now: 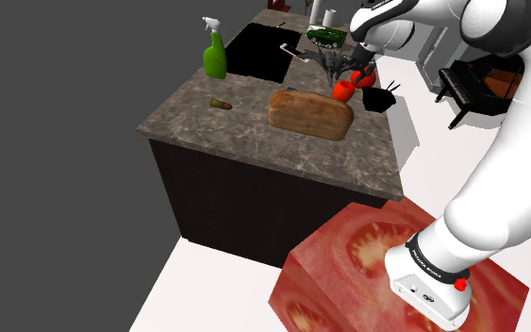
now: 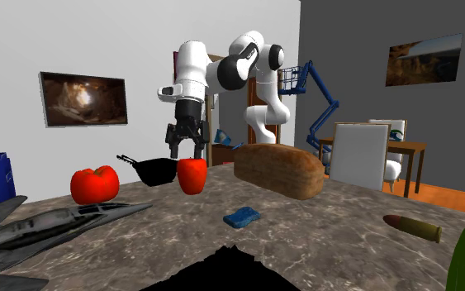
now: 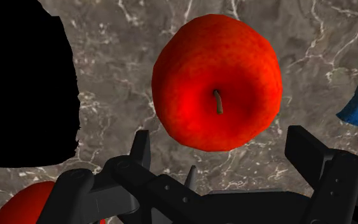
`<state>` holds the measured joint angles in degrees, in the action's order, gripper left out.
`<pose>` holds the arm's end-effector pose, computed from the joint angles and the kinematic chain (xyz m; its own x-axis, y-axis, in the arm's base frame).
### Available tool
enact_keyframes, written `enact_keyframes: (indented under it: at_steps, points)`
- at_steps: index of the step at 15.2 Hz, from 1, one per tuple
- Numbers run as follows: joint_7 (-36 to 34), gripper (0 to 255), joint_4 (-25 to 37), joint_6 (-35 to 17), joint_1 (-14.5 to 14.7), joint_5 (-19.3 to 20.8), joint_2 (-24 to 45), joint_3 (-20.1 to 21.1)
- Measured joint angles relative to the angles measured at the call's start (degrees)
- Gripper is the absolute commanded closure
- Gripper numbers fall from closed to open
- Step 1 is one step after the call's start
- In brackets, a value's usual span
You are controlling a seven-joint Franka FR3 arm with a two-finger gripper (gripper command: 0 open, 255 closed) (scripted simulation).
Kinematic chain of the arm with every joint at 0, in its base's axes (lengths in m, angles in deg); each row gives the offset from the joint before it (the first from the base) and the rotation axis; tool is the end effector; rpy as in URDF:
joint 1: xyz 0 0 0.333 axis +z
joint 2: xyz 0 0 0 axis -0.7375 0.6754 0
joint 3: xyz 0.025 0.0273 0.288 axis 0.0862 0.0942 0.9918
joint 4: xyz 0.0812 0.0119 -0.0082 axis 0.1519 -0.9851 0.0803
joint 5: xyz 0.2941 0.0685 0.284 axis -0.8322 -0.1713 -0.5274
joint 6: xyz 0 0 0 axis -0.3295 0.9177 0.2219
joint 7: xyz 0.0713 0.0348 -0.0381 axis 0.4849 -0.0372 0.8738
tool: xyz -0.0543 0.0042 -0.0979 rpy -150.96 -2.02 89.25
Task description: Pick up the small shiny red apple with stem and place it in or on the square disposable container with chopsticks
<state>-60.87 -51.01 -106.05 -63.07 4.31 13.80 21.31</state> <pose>0.5724 -0.3552 0.3324 0.7800 -0.5777 0.2406 -0.5717 -0.8142 -0.1016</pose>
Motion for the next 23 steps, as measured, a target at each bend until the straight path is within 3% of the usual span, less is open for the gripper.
enact_keyframes:
  at_steps: [12, 13, 22, 23]
  points:
    - [0.91, 0, 1.29, -2.82, -0.7, -1.82, 4.18, 1.01]
    - [0.91, 255, 1.29, -2.82, -0.7, -1.82, 4.18, 1.01]
    - [0.92, 255, 1.31, -2.81, -0.71, -1.83, 4.19, 1.01]
    - [0.92, 0, 1.31, -2.81, -0.71, -1.83, 4.19, 1.01]
